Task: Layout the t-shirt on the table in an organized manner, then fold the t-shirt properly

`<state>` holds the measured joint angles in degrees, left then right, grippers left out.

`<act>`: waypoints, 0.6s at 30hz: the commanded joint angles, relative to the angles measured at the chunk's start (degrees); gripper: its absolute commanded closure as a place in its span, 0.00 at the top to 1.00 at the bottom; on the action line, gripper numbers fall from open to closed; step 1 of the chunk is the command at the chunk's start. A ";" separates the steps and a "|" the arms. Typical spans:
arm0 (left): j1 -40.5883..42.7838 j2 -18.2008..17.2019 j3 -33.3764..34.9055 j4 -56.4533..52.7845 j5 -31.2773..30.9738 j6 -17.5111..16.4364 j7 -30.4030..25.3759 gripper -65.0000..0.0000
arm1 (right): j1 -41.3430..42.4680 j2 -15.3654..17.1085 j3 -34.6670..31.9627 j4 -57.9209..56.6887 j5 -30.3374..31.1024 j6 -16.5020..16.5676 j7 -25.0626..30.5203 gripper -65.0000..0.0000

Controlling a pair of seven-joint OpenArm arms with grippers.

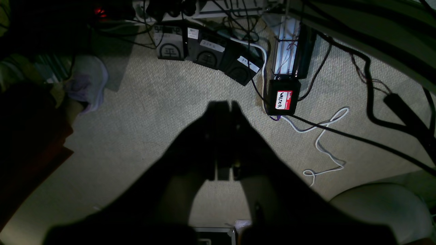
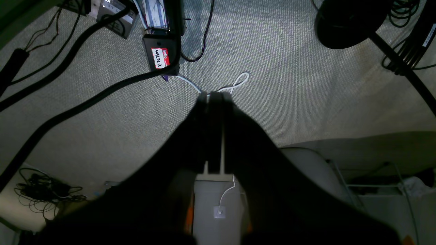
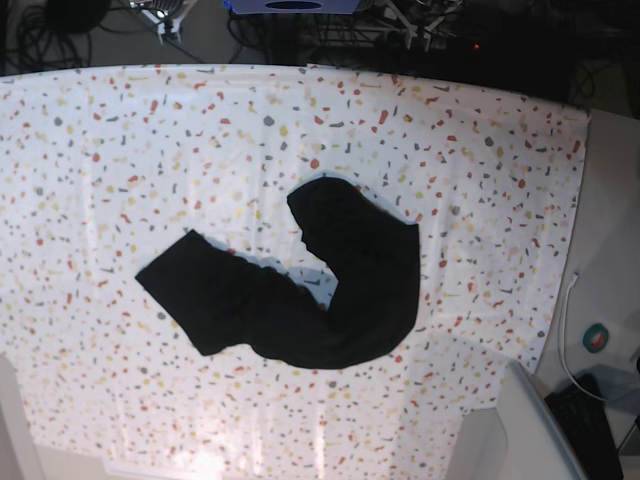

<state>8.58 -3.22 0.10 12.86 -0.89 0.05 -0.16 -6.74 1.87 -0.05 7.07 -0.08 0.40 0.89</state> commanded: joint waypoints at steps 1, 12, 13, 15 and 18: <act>0.26 -0.16 0.12 0.10 0.23 0.34 0.12 0.00 | -0.51 0.29 -0.17 0.09 -0.14 -0.45 -0.05 0.00; 0.08 -0.51 -0.32 -0.25 -0.21 0.34 0.21 0.00 | -0.25 0.29 -0.17 0.18 -0.14 -0.45 -0.05 0.00; -0.01 -0.51 -0.41 -0.25 -0.21 0.34 0.21 0.00 | -0.25 0.29 -0.17 0.18 -0.14 -0.45 -0.05 0.00; -0.10 -0.51 -0.49 -0.07 -0.21 0.34 0.21 0.00 | -0.16 0.29 -0.17 0.18 -0.14 -0.45 -0.05 0.00; -0.10 -0.34 -0.49 0.02 -0.21 0.34 0.21 0.00 | -0.07 0.29 -0.17 0.27 -0.14 -0.45 -0.05 0.00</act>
<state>8.23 -3.44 -0.34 12.75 -0.93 0.08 -0.16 -6.68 1.87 -0.16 7.16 -0.08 0.40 0.86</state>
